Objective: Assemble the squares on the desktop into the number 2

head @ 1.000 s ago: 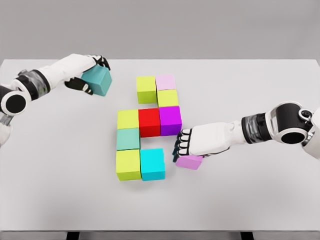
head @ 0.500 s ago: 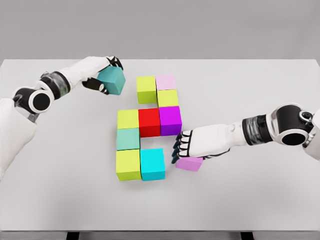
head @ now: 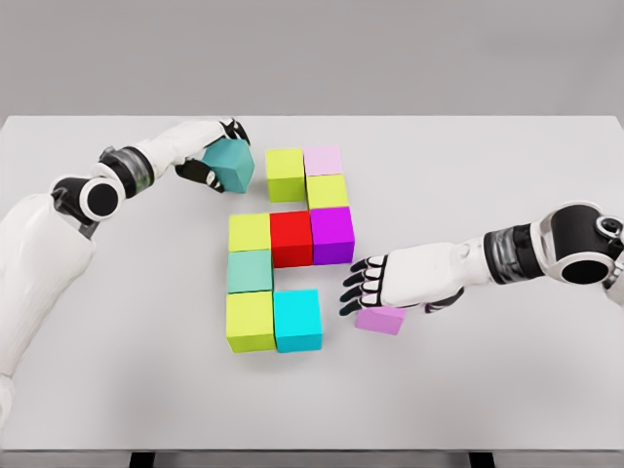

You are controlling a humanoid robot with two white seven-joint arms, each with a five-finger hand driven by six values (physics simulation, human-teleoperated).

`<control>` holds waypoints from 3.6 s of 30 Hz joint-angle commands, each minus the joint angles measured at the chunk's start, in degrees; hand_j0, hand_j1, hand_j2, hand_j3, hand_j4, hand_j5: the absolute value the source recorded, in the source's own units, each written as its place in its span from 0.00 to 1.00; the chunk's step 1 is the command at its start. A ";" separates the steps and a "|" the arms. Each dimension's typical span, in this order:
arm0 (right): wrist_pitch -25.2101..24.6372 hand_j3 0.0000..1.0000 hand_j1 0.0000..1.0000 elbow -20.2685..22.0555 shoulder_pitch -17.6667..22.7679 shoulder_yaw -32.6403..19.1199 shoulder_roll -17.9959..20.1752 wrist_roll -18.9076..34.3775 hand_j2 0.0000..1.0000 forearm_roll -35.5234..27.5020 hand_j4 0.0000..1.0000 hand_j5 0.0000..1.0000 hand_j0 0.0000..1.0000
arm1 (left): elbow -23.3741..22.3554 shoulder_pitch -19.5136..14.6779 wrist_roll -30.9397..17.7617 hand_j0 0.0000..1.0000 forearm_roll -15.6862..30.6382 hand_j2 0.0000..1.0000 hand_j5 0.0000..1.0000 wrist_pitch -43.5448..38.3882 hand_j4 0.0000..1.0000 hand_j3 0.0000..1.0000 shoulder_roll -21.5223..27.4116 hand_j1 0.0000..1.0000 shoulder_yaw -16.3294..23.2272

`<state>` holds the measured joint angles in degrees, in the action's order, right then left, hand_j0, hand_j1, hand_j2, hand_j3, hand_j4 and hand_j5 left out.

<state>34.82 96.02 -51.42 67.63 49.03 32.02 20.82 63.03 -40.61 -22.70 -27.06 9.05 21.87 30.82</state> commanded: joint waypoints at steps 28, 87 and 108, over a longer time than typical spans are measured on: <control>0.18 1.00 1.00 -0.04 -3.34 -0.74 0.19 -2.05 1.00 -0.52 1.00 1.00 1.00 | 1.04 0.70 -0.06 0.38 1.04 0.38 0.38 0.35 0.38 0.38 0.28 0.38 -0.06; 0.18 1.00 1.00 -4.96 -1.23 -2.67 -0.16 -0.12 1.00 7.04 1.00 1.00 1.00 | -4.41 -8.09 -3.66 0.54 -12.23 0.54 0.54 14.86 0.54 0.54 9.95 0.54 12.69; 0.18 1.00 1.00 -3.82 -1.23 -2.15 -0.16 -0.21 1.00 6.95 1.00 1.00 1.00 | -4.15 -8.17 -3.57 0.54 -11.70 0.54 0.54 15.21 0.54 0.54 9.24 0.54 12.51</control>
<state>35.11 92.35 -52.65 65.48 48.86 31.84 28.06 58.79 -48.78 -26.32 -38.93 24.36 31.21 43.50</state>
